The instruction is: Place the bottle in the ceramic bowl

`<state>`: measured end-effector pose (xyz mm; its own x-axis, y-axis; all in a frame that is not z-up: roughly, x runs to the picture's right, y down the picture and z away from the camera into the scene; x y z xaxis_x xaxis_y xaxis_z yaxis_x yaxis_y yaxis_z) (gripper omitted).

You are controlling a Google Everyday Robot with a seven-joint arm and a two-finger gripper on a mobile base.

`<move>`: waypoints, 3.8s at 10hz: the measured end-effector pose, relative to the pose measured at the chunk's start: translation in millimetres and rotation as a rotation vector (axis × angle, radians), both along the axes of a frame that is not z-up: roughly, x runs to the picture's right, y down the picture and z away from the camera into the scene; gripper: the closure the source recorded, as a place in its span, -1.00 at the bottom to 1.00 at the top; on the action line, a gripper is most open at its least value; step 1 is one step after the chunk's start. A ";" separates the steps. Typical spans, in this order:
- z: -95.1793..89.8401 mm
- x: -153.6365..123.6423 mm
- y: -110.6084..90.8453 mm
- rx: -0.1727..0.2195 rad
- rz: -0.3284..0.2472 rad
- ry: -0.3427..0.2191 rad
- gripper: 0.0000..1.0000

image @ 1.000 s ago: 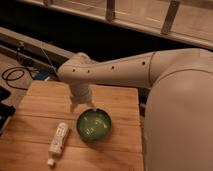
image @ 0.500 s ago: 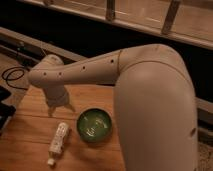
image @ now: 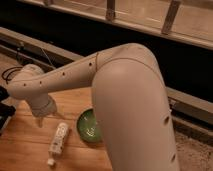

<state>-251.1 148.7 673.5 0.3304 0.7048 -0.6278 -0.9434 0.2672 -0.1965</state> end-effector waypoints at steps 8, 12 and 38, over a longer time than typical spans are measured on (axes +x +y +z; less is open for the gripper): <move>50.4 -31.6 53.3 -0.128 0.036 -0.023 -0.30; 73.7 -41.9 77.6 -0.197 0.055 0.024 -0.30; 38.5 -14.6 49.1 -0.141 0.192 -0.162 1.00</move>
